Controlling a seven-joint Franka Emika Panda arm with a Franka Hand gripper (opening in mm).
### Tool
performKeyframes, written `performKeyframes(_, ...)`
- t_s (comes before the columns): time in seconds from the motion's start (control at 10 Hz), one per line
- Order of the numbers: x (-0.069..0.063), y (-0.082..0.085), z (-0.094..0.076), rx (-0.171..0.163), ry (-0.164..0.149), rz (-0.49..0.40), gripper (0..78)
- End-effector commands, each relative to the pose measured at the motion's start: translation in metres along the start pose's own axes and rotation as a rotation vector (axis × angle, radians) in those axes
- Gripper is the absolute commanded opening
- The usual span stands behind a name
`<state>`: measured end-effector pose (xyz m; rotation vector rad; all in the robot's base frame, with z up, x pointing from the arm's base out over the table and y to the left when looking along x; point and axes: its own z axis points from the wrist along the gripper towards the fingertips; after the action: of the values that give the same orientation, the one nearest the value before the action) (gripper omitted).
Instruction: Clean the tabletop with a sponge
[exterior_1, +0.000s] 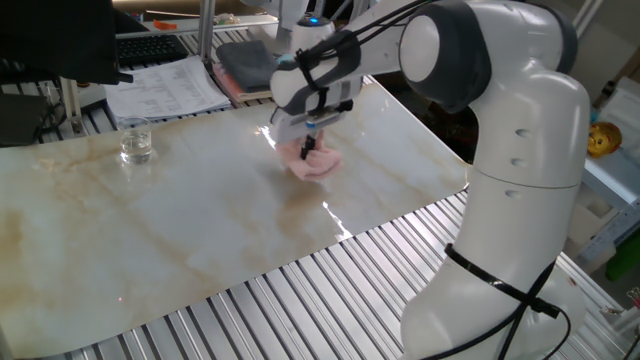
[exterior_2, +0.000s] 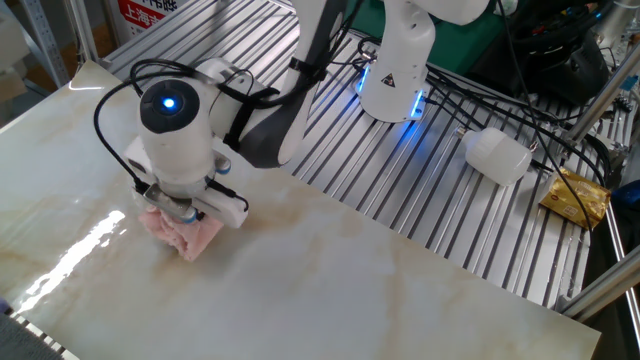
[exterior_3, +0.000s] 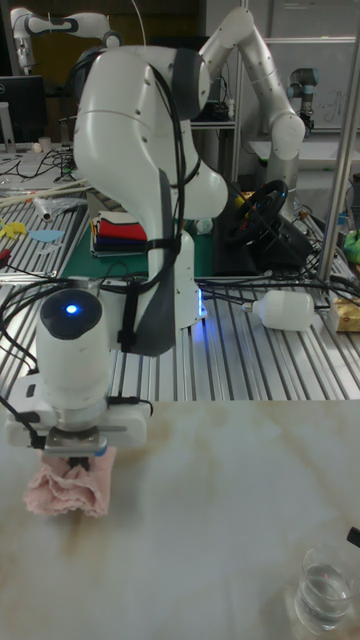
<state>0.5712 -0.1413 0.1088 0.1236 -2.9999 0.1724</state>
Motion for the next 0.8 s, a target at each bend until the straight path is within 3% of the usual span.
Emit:
performKeyframes(0.1, 0.000, -0.005, 0.037, -0.018, -0.032, 0.006, 1.1)
performKeyframes(0.3, 0.002, -0.007, 0.060, -0.065, -0.045, 0.003, 1.1)
performKeyframes(0.5, 0.002, -0.005, 0.066, -0.065, -0.041, -0.003, 1.1)
performKeyframes(0.8, -0.005, 0.006, 0.059, -0.065, -0.039, 0.004, 1.1)
